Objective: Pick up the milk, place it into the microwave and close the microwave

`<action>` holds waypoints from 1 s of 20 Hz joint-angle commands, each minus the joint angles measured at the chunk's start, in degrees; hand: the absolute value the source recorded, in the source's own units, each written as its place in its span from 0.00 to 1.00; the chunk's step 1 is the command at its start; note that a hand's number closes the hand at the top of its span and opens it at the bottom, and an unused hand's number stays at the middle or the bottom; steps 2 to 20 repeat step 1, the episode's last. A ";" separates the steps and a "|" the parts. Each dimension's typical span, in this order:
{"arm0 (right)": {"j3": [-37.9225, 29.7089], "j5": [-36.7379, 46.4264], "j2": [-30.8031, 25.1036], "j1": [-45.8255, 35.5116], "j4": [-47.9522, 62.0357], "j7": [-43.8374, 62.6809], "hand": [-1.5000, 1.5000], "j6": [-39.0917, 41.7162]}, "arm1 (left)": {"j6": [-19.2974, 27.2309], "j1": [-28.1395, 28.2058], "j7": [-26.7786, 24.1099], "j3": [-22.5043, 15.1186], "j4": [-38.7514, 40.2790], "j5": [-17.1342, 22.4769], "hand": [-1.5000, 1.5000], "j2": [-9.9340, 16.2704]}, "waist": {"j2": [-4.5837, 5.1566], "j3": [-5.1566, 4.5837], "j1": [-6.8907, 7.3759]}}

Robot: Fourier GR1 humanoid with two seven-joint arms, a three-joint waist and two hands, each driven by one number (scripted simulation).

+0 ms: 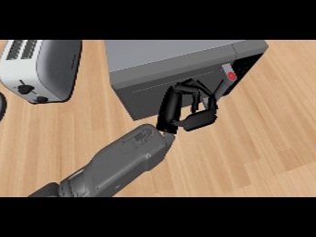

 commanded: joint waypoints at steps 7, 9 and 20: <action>-0.20 -0.99 -0.65 0.29 -0.22 0.55 0.00 0.01 | -0.32 -3.33 0.53 4.81 7.72 1.80 1.00 0.05 | 1.14 -0.04 -0.06; -0.20 -0.99 -0.65 0.29 -0.22 0.55 0.00 0.01 | -0.32 -3.33 0.53 4.81 7.72 1.80 1.00 0.05 | 1.14 -0.04 -0.06; -0.20 -0.99 -0.65 0.29 -0.22 0.55 0.00 0.01 | -0.32 -3.33 0.53 4.81 7.72 1.80 1.00 0.05 | 1.14 -0.04 -0.06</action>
